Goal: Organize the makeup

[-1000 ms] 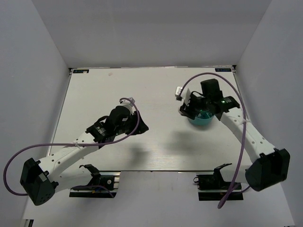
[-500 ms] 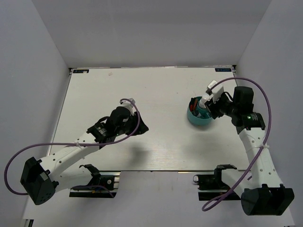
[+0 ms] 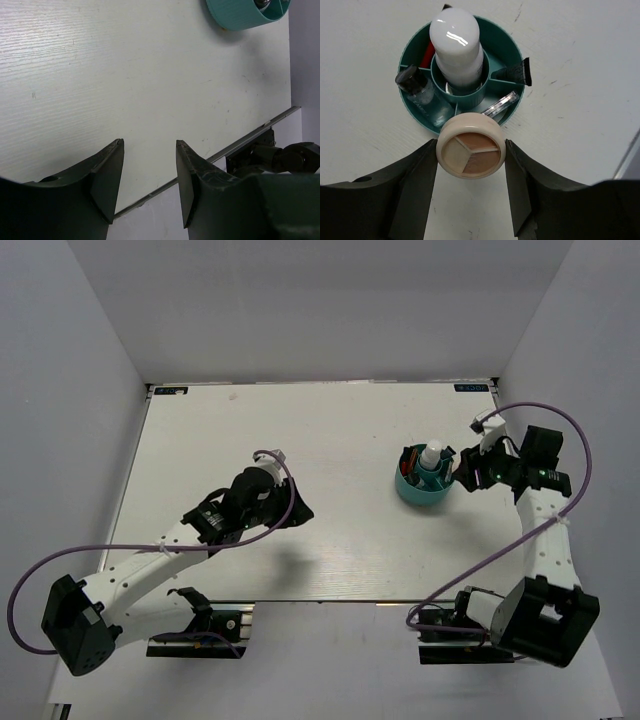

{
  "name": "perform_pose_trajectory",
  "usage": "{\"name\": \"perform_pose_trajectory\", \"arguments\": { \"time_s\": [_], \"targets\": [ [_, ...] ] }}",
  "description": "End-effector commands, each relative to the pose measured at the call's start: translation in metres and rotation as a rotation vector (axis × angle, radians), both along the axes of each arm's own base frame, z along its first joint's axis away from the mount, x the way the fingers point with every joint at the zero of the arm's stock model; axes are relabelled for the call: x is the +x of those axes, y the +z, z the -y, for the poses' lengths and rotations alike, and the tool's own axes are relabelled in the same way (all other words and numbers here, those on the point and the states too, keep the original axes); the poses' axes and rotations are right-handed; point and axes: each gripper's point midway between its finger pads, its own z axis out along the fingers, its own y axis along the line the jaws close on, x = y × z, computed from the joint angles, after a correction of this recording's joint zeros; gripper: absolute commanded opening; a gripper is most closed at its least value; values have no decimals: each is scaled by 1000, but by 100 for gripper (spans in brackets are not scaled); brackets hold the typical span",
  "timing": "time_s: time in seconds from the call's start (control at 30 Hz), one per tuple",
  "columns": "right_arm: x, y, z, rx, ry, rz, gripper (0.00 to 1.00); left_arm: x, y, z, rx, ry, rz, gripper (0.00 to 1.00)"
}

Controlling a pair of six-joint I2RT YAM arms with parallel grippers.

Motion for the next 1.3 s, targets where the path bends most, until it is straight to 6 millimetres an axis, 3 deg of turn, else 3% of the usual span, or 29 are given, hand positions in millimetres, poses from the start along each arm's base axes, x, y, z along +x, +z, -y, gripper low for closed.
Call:
{"name": "perform_pose_trajectory", "arguments": {
  "time_s": [0.0,0.1,0.47,1.27],
  "targets": [
    [8,6,-9,63,128,37,0,-2,5,-2,-15,0,18,56],
    [15,-9,-7,73,193,23,0,-2,8,-2,-20,1,22,56],
    [42,-11,-11,124,310,69,0,-5,8,-4,-18,3,15,56],
    [52,-36,-19,234,340,55,0,1,3,-5,10,23,14,56]
  ]
}}
